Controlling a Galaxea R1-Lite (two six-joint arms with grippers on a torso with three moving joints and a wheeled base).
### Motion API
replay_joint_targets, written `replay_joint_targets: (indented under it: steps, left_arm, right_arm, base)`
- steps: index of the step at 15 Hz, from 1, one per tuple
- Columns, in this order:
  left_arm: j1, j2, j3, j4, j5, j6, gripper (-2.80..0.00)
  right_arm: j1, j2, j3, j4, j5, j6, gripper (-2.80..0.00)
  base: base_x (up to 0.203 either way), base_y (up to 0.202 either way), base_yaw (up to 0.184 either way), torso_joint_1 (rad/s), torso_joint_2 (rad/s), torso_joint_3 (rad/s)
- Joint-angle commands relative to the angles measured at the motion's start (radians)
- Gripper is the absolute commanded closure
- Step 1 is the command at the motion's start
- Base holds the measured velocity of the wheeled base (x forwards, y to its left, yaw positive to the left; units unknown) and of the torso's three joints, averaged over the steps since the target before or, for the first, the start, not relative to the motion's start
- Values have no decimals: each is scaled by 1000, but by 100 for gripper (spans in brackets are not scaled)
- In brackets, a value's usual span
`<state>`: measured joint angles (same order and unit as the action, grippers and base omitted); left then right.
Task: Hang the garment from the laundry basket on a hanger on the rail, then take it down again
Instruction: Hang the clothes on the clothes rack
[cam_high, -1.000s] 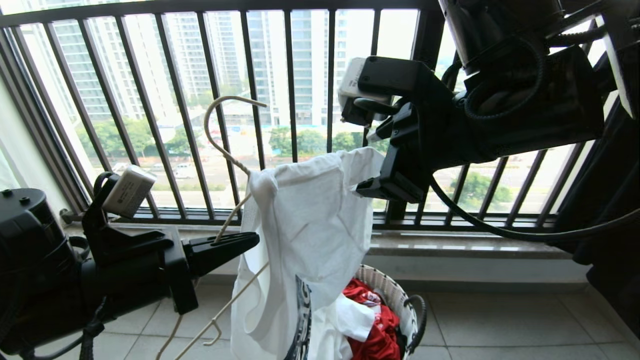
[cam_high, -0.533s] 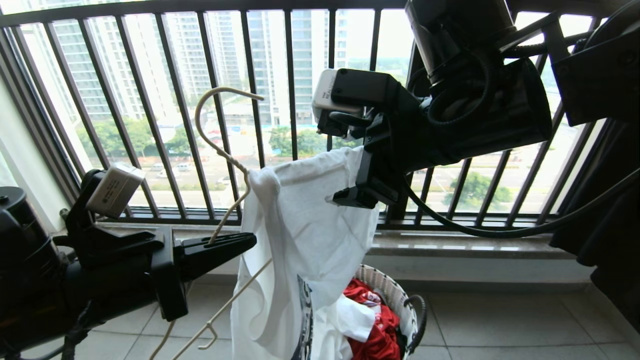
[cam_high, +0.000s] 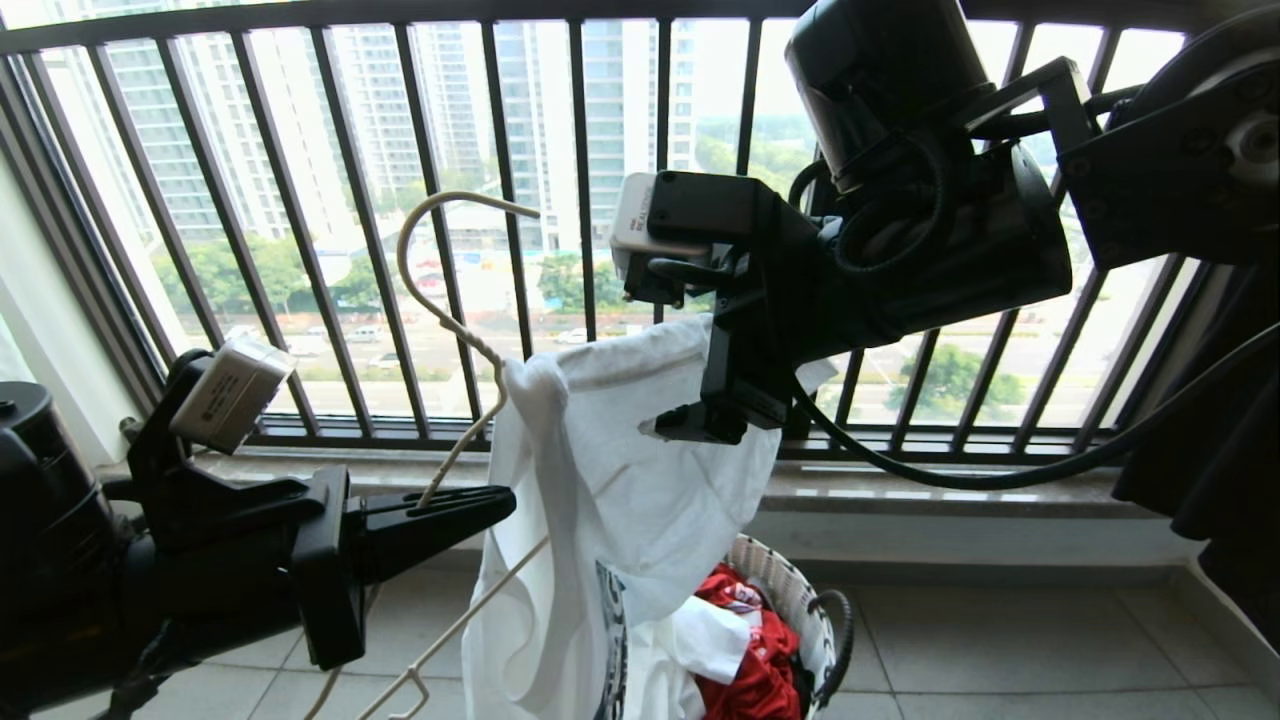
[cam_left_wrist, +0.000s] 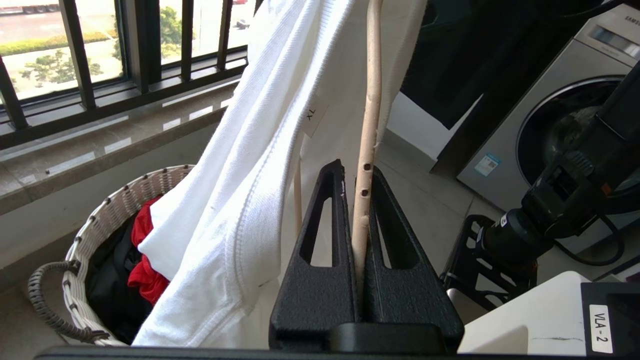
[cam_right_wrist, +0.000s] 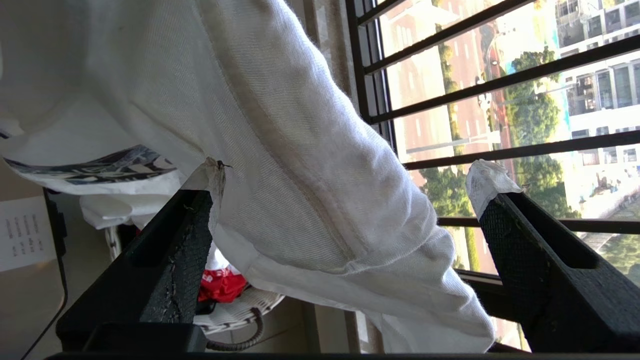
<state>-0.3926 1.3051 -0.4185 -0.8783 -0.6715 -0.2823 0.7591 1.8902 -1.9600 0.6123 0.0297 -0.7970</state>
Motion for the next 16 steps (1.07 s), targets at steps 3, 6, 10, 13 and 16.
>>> replay_joint_targets:
  steps: [3, 6, 10, 13, 16]
  left_arm:
    - [0, -24, 10, -5, -17, 2, 0]
    - [0, -47, 18, -5, -47, 1, 0]
    - [0, -72, 10, 24, -63, 0, 0]
    - [0, -91, 10, 25, -65, 0, 0]
    - [0, -99, 9, 24, -65, 0, 0]
  right_arm:
    - [1, 7, 1, 5, 91, -6, -280]
    - [-3, 4, 2, 9, 175, -5, -280]
    - [-13, 4, 4, 11, 202, -4, -280]
    - [-23, 6, 3, 11, 216, -4, -280]
    - [-23, 7, 4, 20, 222, -1, -280]
  base:
    - [0, 0, 0, 0, 0, 0]
    - [0, 0, 0, 0, 0, 0]
    - [0, 0, 0, 0, 0, 0]
    - [0, 0, 0, 0, 0, 0]
    - [0, 0, 0, 0, 0, 0]
